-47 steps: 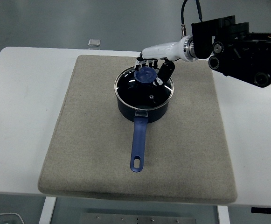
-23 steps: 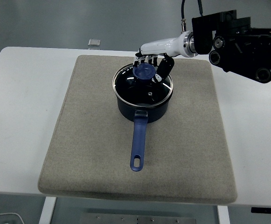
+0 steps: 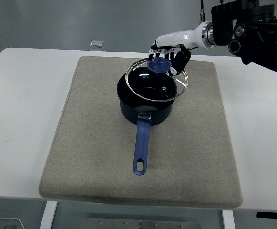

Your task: Lift the pot lid and place it to the right of the pot.

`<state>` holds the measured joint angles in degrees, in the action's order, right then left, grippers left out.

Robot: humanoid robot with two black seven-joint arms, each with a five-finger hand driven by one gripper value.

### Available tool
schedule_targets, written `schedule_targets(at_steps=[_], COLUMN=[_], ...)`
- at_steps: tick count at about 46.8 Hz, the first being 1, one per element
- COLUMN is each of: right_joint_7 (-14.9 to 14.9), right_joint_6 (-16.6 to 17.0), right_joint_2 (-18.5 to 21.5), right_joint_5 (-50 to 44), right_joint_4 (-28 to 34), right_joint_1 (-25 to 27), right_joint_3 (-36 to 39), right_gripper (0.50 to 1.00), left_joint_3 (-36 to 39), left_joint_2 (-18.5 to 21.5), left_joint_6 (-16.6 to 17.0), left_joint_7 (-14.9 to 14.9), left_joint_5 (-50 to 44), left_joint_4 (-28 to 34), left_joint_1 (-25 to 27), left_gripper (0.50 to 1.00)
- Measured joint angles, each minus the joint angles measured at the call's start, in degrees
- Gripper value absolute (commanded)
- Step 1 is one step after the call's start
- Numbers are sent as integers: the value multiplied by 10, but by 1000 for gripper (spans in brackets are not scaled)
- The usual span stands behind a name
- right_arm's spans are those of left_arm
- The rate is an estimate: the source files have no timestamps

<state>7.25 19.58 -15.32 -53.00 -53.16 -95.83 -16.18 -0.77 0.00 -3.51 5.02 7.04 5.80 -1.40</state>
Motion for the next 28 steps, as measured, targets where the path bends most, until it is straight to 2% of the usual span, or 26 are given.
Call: schedule_targets(at_steps=[9, 28], right_joint_7=[1, 1], right_joint_6=[0, 10], right_joint_2=[-13, -67], right_joint_5=[0, 0], right_joint_4=[0, 13], right_joint_1=[-2, 1], right_joint_3=[-1, 0], right_gripper=[500, 500], left_joint_3=[0, 0], left_joint_2=[0, 0], left_joint_6=[0, 0], left_joint_7=[0, 0], left_joint_5=[0, 0], left_joint_4=[0, 0], left_joint_1=[0, 0], left_gripper=[1000, 1000])
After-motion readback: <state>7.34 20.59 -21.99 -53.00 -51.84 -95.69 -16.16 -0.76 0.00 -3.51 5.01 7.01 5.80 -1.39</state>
